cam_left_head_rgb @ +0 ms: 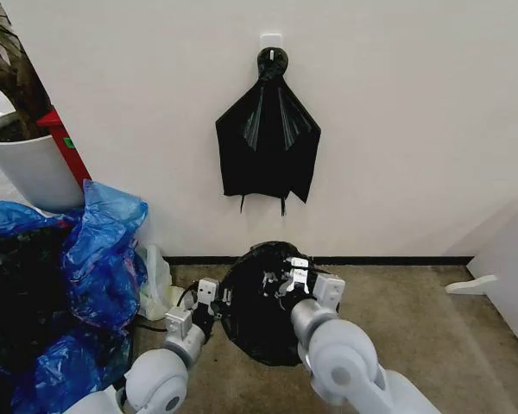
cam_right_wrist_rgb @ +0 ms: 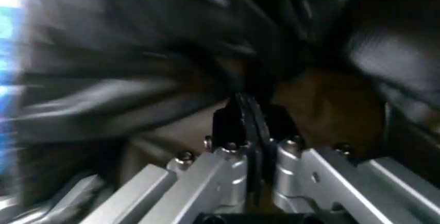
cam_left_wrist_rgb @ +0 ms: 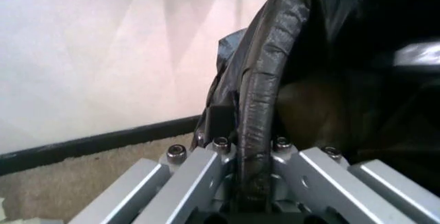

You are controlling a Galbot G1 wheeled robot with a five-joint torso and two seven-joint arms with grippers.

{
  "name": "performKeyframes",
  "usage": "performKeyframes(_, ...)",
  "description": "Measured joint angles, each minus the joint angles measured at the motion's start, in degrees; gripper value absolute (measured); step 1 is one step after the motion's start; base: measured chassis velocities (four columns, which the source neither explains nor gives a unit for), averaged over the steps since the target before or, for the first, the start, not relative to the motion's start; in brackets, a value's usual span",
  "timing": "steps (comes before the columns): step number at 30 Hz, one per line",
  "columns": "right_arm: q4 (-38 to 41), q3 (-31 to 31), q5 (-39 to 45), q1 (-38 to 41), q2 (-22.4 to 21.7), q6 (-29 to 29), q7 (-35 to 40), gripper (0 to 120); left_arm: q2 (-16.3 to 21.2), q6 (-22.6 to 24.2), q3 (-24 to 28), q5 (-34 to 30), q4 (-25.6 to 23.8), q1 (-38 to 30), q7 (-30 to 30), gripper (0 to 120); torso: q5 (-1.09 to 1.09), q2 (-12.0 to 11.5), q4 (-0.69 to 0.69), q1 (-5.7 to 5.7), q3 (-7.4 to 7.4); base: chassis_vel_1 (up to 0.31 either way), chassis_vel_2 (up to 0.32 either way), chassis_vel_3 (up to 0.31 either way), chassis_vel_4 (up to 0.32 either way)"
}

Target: Place the garbage bag over the trash bin.

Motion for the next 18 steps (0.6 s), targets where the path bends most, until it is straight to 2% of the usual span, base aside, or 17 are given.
performKeyframes(18, -15.43, -0.01, -4.85, 3.89, 3.15, 3.32, 4.00, 0, 0.64, -1.24, -1.30, 3.02, -4.25, 2.03, 2.91, 0, 0.01, 0.00, -0.01, 0.00, 0.00, 0.000, 0.000, 0.000, 0.000)
